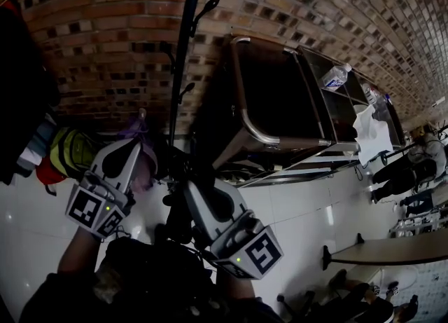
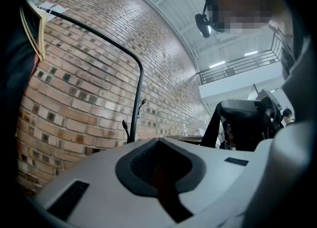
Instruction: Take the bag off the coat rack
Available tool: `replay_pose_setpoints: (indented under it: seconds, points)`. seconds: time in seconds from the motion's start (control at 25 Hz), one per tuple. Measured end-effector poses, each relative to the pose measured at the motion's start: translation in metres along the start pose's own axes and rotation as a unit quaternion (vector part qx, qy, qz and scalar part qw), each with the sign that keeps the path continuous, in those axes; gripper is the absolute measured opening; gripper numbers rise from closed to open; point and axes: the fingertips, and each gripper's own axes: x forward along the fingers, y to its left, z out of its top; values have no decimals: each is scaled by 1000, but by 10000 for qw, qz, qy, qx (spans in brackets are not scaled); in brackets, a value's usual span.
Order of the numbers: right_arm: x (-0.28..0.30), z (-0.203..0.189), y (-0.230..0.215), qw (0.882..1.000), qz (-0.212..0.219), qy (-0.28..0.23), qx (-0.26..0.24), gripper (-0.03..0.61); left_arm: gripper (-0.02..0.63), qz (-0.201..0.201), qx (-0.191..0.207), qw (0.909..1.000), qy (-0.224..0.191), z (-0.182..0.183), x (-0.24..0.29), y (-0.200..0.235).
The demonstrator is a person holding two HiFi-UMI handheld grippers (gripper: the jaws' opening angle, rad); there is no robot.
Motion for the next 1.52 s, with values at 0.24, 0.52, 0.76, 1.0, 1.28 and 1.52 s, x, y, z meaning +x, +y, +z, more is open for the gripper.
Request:
replay_pose_setpoints:
  seconds: [0.24,0.52,0.76,1.0,1.28,1.52]
  points:
    - [9,-13,27,9998,-178,65,-59,27,17,-115,-18,9999,-91,16,-39,4]
    - [17,-26,65,9990,-410,-96,117,27,17,-50,17,9999,-107,36,-104,15]
    - [19,-49,119,9995,-272,-12,146,26,17,-69,-17,9999,-153,36,-158,12]
    - [12,-67,171,9992,-319,-26,243,25,17,-146,-72,9998,-134,40,-215,4]
    - [8,-86,225,9991,-361,170,148,25,17,-221,-82,9997,-89,42,-271,1]
    - [5,-95,253,9985,-475,214,168,25,17,-250,-135,9996,-89,46,-301,2]
